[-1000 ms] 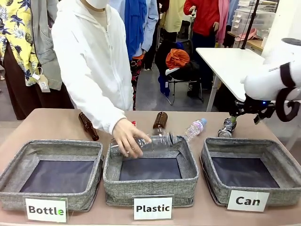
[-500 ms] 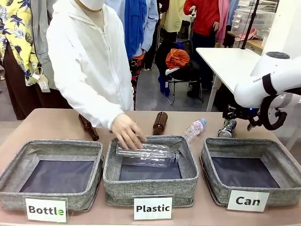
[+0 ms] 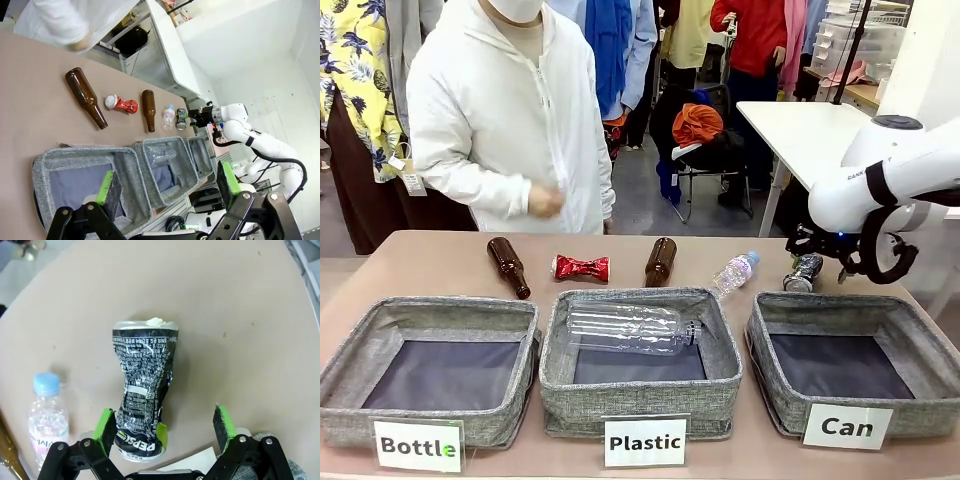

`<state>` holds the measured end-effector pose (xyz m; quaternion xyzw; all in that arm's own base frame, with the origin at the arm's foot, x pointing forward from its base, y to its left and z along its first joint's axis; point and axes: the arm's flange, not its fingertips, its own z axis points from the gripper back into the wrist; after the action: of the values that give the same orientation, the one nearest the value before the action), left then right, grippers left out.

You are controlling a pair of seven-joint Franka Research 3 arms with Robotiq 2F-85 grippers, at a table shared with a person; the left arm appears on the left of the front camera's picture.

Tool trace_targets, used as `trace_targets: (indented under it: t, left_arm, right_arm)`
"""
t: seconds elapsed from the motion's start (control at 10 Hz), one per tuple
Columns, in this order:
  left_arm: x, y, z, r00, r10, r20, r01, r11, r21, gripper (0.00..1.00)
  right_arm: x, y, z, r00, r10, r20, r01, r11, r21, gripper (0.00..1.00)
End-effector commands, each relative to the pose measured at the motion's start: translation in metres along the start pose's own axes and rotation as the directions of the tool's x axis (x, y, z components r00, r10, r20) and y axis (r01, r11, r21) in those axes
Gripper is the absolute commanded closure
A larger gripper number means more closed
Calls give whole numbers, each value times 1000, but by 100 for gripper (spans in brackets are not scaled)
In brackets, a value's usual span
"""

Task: Sort the can waste into the basket.
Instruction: Pick up the can waste from the table and place it in the right Fabric basket.

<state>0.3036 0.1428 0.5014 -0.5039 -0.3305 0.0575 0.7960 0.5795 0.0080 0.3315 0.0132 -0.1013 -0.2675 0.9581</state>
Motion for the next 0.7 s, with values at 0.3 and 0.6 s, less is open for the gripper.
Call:
trace_targets:
  t: [0.3,0.6]
  left_arm:
    - [1,1,-1,1000,-21,11,21,1000,-19,0]
    - [1,1,-1,1000,-21,11,21,1000,-19,0]
  right_arm:
    - [8,22,-13,998,-26,51,31,996,-81,0]
    - [6,21,-24,999,-7,51,11,996,-87,0]
